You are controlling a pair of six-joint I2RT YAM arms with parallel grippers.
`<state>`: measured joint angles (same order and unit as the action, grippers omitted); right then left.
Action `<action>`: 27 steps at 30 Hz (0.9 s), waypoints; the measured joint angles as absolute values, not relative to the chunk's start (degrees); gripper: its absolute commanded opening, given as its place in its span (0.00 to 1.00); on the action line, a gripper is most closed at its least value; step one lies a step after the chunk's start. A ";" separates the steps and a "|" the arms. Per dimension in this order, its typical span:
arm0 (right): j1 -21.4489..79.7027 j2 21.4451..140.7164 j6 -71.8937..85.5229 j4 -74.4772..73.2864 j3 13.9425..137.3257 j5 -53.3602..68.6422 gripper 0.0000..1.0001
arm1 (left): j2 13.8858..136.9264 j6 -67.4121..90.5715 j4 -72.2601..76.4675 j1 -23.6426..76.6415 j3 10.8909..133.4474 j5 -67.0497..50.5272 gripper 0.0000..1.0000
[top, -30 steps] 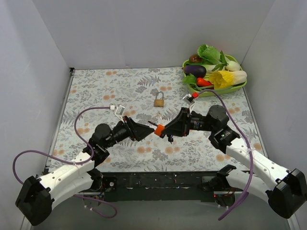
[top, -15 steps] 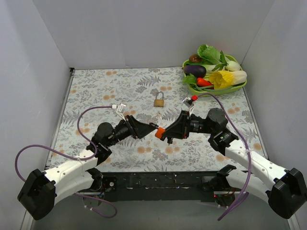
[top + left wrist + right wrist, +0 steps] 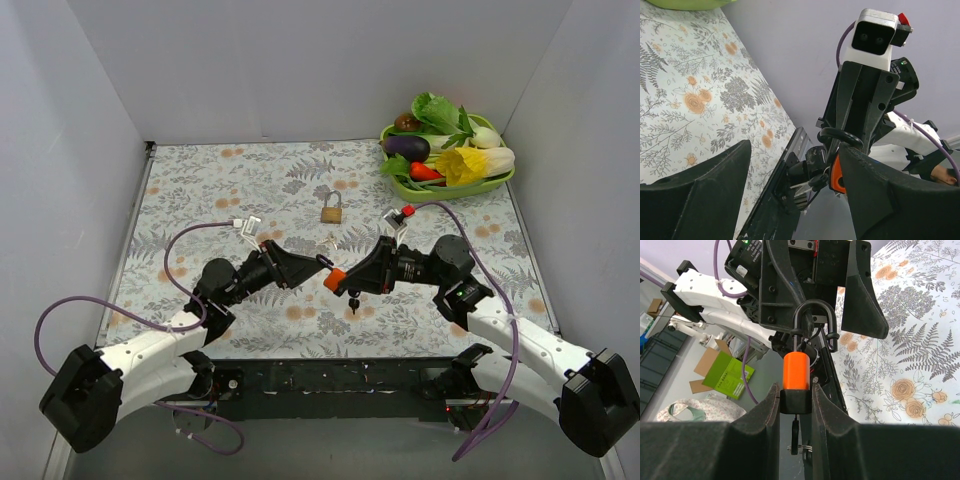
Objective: Unlock with the key
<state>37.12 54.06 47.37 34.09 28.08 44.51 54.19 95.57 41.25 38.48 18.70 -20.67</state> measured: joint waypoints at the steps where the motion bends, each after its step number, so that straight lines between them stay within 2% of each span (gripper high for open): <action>1: 37.12 54.06 47.66 34.52 27.79 44.42 0.01 | 54.61 95.90 42.00 38.48 18.46 -20.82 0.70; 6: 37.15 53.74 46.89 34.11 27.46 43.62 0.01 | 53.69 96.23 39.77 38.48 18.48 -20.97 0.72; 13: 37.15 52.88 40.77 26.92 27.62 42.06 0.01 | 43.70 96.12 21.50 38.46 23.29 -19.68 0.73; 17: 37.15 53.01 37.34 23.77 27.62 41.67 0.01 | 41.04 98.91 14.72 38.46 26.09 -19.75 0.68; 20: 37.15 53.04 35.22 22.59 27.62 40.95 0.01 | 44.42 103.55 11.29 38.46 28.14 -21.26 0.65; 27: 37.15 53.04 29.82 19.44 27.62 38.72 0.01 | 55.86 111.94 4.47 38.48 31.00 -25.98 0.71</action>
